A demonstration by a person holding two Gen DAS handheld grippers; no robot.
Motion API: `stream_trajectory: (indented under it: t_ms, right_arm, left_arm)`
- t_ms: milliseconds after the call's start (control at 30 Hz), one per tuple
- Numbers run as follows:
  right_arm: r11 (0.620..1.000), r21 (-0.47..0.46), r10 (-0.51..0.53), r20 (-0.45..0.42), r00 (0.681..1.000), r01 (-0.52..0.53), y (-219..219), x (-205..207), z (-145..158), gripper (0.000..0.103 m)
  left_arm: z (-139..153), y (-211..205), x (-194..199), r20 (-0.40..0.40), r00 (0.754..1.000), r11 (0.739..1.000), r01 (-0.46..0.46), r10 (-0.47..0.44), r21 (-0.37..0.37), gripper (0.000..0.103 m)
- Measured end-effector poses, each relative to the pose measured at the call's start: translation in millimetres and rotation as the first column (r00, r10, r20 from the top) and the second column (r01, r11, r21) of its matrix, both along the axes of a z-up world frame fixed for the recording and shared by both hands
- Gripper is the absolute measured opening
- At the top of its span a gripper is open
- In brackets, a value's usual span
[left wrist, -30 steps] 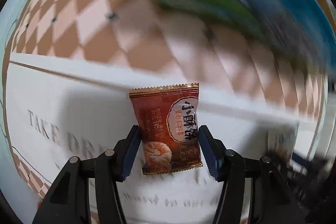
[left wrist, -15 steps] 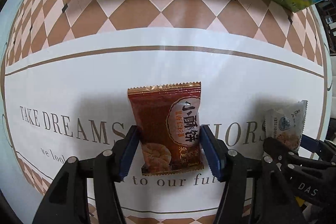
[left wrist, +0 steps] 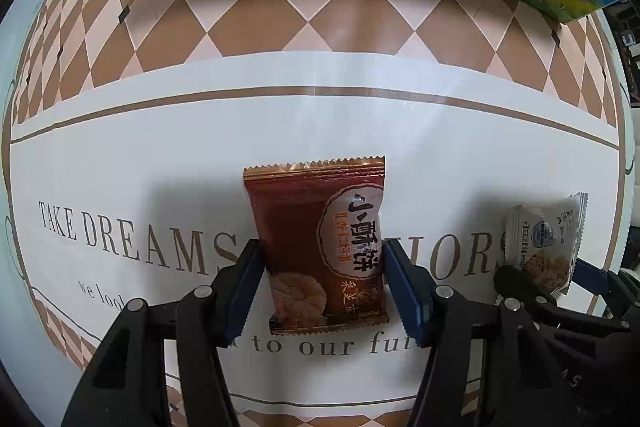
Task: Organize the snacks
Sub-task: 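Lower both packs into the box and open both tools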
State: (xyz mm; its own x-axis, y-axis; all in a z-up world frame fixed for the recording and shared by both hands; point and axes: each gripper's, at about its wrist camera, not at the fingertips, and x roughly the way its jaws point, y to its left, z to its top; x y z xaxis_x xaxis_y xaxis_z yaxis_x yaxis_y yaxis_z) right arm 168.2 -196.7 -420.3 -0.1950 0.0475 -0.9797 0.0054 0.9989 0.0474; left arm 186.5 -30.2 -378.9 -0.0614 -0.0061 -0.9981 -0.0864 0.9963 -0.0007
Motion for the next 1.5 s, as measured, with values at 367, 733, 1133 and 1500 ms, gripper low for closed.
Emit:
stream_trajectory:
  t_ms: [367, 733, 1133, 1500]
  right_arm:
    - [0.999, 0.006, 0.043, 0.062, 0.997, -0.043, 11.6, -14.0, 8.6, 0.075]
    - [0.99, 0.142, -0.001, 0.147, 0.989, -0.02, -2.7, -9.5, 75.5, 0.075]
    - [0.961, 0.275, -0.064, 0.365, 0.929, -0.042, -23.1, 134.6, 218.4, 0.075]
    - [0.976, 0.216, -0.093, 0.328, 0.94, 0.021, -16.7, 303.0, 190.2, 0.075]
  left_arm:
    - [6.1, -7.4, -10.1, 0.013, 1.0, 1.0, -0.007, 0.007, 0.005, 0.055]
    - [97.3, -12.9, 0.2, 0.149, 0.988, 0.996, -0.013, 0.026, -0.092, 0.055]
    - [216.9, -4.9, 153.2, 0.329, 0.944, 0.99, 0.042, 0.006, -0.137, 0.055]
    - [154.8, 16.1, 300.3, 0.176, 0.984, 0.995, 0.019, -0.001, -0.099, 0.055]
